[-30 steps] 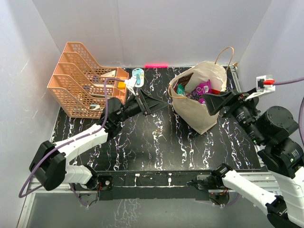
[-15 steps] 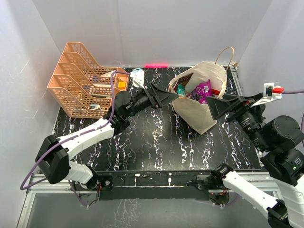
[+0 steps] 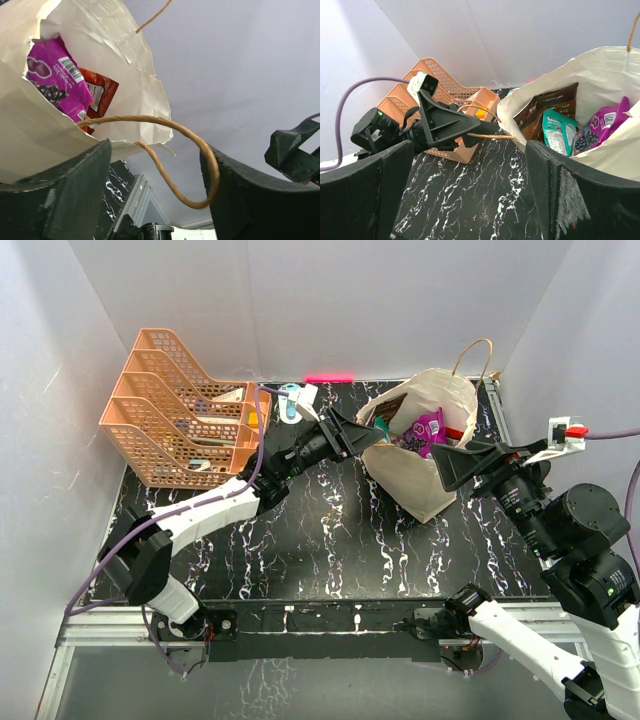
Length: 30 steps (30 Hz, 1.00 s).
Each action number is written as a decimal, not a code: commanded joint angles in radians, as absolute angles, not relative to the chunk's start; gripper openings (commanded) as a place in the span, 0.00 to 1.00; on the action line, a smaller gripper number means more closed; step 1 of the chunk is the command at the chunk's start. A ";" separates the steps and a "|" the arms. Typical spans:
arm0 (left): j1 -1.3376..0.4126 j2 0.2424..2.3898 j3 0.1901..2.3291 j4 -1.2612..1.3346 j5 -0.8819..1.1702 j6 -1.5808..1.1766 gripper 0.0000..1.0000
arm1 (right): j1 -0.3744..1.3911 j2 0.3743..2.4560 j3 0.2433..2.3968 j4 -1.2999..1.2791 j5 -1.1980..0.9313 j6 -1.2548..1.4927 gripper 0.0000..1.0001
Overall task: Take the snacks out of the paper bag
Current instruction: Adjust the paper bag at the center of the board.
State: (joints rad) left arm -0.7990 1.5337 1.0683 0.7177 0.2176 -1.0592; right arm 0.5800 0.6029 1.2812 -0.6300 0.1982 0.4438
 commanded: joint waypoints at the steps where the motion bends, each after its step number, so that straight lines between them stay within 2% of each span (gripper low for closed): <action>1: -0.803 1.547 1.109 0.828 0.227 -1.101 0.63 | 0.578 0.613 1.299 -0.593 0.234 0.450 0.98; 8: -0.809 1.559 1.126 0.854 0.188 -1.098 0.52 | 0.579 0.612 1.276 -0.582 0.235 0.459 0.98; 13: -0.835 1.550 1.135 0.855 0.168 -1.079 0.40 | 0.578 0.614 1.266 -0.581 0.240 0.462 0.98; 15: -0.837 1.544 1.143 0.831 0.157 -1.067 0.32 | 0.580 0.611 1.265 -0.581 0.248 0.462 0.98; 19: -0.838 1.524 1.153 0.778 0.149 -1.068 0.07 | 0.579 0.606 1.264 -0.585 0.252 0.462 0.98; 20: -0.838 1.513 1.155 0.759 0.146 -1.064 0.04 | 0.579 0.606 1.264 -0.588 0.252 0.462 0.98; 23: -0.835 1.460 1.155 0.676 0.130 -1.039 0.00 | 0.578 0.606 1.266 -0.606 0.260 0.460 0.98; 30: -0.808 1.273 1.103 0.473 0.102 -1.020 0.00 | 0.578 0.656 1.300 -0.673 0.242 0.478 0.98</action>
